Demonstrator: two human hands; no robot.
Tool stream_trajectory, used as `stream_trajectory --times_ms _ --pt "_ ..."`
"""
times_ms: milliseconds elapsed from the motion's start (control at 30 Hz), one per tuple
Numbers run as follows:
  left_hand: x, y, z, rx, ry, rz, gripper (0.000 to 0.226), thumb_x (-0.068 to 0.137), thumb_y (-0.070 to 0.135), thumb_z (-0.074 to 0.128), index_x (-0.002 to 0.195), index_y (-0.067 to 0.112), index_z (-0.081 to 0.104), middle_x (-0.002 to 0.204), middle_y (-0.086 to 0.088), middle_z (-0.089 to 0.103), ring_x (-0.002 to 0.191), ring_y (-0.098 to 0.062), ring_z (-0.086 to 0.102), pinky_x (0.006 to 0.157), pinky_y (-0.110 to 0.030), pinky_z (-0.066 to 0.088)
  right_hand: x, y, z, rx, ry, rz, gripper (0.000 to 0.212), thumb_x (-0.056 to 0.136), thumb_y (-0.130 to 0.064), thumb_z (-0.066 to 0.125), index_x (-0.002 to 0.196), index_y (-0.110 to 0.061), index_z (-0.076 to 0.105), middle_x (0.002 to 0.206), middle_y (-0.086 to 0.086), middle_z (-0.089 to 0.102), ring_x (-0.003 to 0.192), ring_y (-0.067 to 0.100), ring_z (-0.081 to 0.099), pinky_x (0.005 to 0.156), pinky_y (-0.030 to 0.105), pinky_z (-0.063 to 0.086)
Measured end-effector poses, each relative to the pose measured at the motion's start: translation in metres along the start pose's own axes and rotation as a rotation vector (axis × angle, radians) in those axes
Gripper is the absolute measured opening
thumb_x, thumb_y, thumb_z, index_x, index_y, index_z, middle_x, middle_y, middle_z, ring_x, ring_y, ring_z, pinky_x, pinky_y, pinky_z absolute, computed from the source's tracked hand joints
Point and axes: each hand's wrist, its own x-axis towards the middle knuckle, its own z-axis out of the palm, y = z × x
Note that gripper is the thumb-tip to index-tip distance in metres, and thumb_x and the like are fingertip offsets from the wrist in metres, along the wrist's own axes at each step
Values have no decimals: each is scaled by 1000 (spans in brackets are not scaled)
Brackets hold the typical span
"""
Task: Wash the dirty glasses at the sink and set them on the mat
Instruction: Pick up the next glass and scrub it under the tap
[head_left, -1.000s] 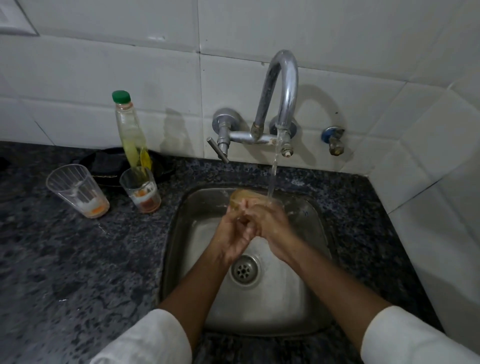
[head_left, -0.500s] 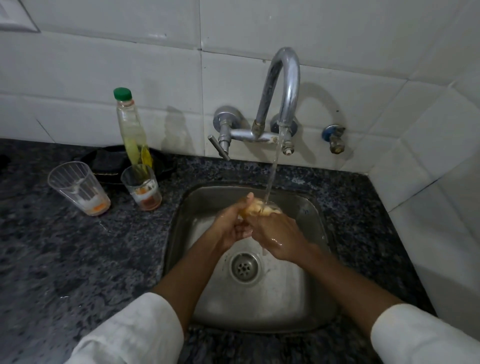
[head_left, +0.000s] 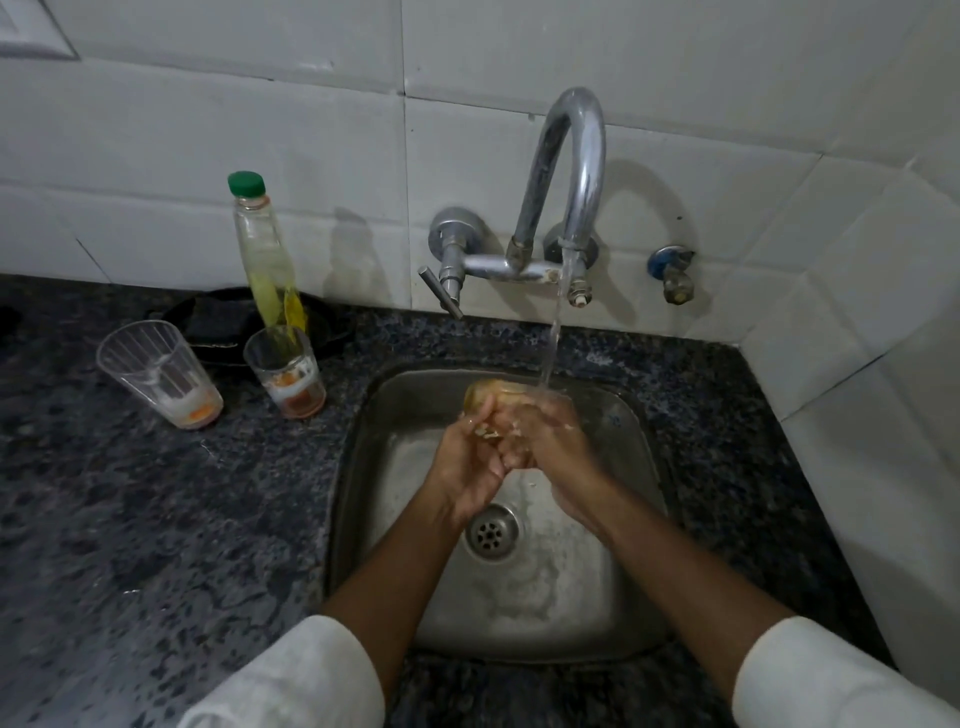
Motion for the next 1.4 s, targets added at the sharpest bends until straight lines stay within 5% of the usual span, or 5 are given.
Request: stream_trajectory --times_ms 133,467,700,967,1400 --pt "8 12 1 330 164 -103 50 81 53 73 102 8 68 91 -14 66 70 -19 62 61 -27 53 -12 6 -9 -971 -216 -285 25 94 -19 45 113 -10 60 110 12 64 96 29 62 69 33 43" --pt "6 3 0 141 141 -91 59 72 40 84 110 -2 69 100 -20 70 90 -28 68 85 -37 57 -10 34 3 -591 -154 -246 29 89 -38 43 107 -28 64 106 -4 67 95 14 61 73 33 50" --pt "2 -12 15 595 601 287 45 60 27 92 99 20 72 88 2 76 79 -14 73 72 -30 60 -19 21 19 1147 231 706 16 88 -25 59 94 -16 71 82 2 69 79 17 62 65 29 48" --pt "-18 -2 24 1365 268 775 62 61 32 88 113 26 55 97 11 70 85 -3 67 75 -25 57 -7 18 35 1386 342 757 35 93 -40 50 92 -13 72 76 10 74 78 24 68 76 35 55" --pt "-6 -15 -6 -47 158 -77 47 92 35 58 121 -1 67 110 -19 70 97 -27 67 93 -38 53 -5 11 -3 -482 -128 -96 23 86 -25 48 89 -23 70 89 1 73 82 24 68 74 40 55"
